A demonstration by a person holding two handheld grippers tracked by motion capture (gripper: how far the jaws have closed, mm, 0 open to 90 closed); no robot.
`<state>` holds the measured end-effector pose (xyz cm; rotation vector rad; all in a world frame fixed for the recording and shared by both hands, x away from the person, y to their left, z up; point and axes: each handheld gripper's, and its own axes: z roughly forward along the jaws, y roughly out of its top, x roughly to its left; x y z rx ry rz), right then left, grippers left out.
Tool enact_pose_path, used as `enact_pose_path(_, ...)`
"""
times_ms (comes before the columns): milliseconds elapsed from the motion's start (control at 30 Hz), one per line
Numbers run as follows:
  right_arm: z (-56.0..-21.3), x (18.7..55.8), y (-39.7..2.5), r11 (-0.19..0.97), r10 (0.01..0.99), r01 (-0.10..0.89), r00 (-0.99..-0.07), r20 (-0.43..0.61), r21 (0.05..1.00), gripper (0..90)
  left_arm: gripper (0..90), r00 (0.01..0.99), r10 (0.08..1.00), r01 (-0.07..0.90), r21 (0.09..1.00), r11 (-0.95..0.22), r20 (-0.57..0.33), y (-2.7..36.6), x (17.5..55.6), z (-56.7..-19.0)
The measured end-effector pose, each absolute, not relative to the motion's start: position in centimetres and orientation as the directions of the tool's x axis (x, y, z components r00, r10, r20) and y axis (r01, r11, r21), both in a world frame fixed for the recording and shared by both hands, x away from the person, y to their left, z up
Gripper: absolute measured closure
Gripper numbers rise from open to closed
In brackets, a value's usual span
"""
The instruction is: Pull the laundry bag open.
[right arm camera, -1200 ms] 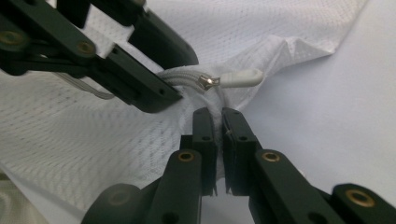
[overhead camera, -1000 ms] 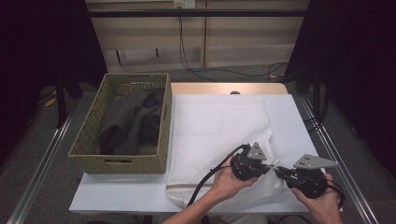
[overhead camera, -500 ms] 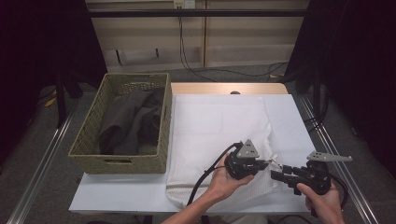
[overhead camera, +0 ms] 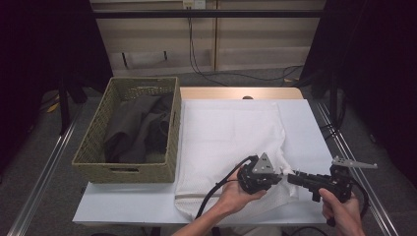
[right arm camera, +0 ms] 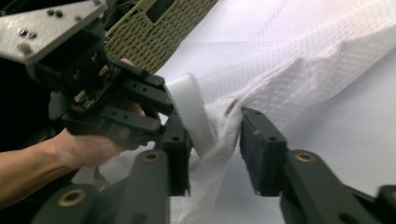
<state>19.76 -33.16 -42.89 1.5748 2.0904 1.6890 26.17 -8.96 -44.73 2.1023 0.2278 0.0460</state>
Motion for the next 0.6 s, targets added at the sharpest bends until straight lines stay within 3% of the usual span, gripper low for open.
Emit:
enact_pose_path(367,-43.20,20.31,-33.12,-0.105,0.707,0.686,-0.458,0.539,0.720,68.3,86.9,0.986,0.161,0.122,0.861,-0.494,-0.047,-9.14,25.98,-44.82)
enact_pose_path(467,-43.33,20.59,-33.03,-0.140,0.680,0.695,-0.451,0.579,0.705,57.9,86.9,0.989,0.144,0.109,0.859,-0.500,-0.041,-9.22,25.89,-44.87)
enact_pose_path(600,-43.28,20.59,-33.08,-0.138,0.689,0.692,-0.447,0.570,0.709,70.3,86.8,0.989,0.145,0.108,0.859,-0.500,-0.040,-9.21,25.93,-44.95)
